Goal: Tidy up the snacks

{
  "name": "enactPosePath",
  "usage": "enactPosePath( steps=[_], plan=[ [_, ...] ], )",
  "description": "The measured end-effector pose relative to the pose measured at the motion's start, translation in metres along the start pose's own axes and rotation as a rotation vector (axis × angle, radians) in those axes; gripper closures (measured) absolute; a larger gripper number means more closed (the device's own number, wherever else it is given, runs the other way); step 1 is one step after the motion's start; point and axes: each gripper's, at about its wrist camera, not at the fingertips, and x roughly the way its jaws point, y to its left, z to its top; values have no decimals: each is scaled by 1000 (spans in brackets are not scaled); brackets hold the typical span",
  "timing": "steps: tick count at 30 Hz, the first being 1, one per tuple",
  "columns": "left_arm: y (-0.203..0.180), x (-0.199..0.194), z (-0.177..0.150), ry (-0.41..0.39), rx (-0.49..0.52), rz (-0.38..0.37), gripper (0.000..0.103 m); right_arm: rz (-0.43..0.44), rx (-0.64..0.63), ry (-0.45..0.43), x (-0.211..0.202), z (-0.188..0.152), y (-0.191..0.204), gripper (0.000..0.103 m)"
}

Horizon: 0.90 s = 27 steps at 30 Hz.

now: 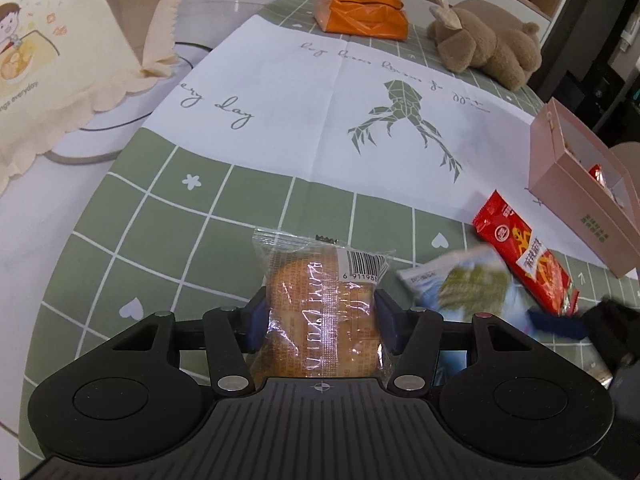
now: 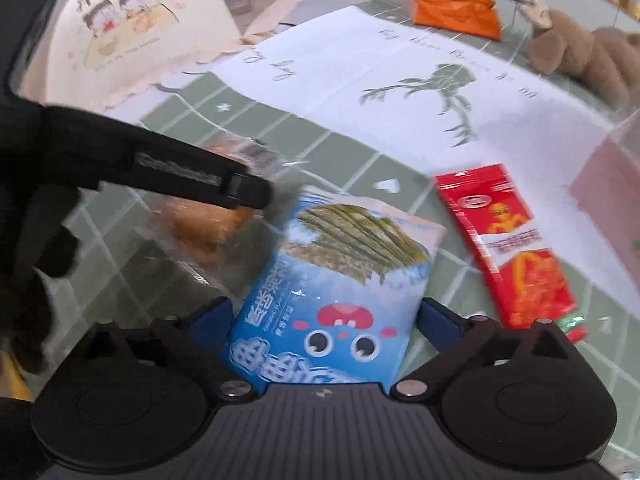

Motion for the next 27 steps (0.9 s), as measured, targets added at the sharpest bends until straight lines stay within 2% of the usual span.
enactPosePath(
  steps=[1,3,4,7,9,11,13,15,18,24,27],
  plan=[
    [-1,0,0,0,3,-2,44,-45,-16,-22,-1,-2,-3,14],
    [-6,1,0,8,18,-28,44,-82,11,-46,-6,-6,-18,18],
    [-10,2,0,14,27,-50,44,-59,44,-53,-9,-7,-28,18],
    [-29,4,-4,35,84,-119,44,137,190,-51,-27,-9,-67,18],
    [-44,5,-9,41,142,-137,44,184,261,-85,-39,-10,-91,18],
    [-59,5,-14,42,208,-133,44,117,309,-137,-48,-12,-109,17],
    [-69,5,-18,40,254,-119,44,22,330,-140,-49,-12,-125,17],
    [-72,4,-21,38,271,-120,44,-32,338,-132,-45,-11,-134,17],
    [-69,4,-19,43,246,-130,44,-34,326,-126,-39,-10,-134,18],
    [-51,2,-16,33,165,-77,44,100,211,-128,-36,-4,-101,17],
    [-44,0,-17,30,146,-73,44,70,151,-122,-36,-1,-89,17]
  ],
)
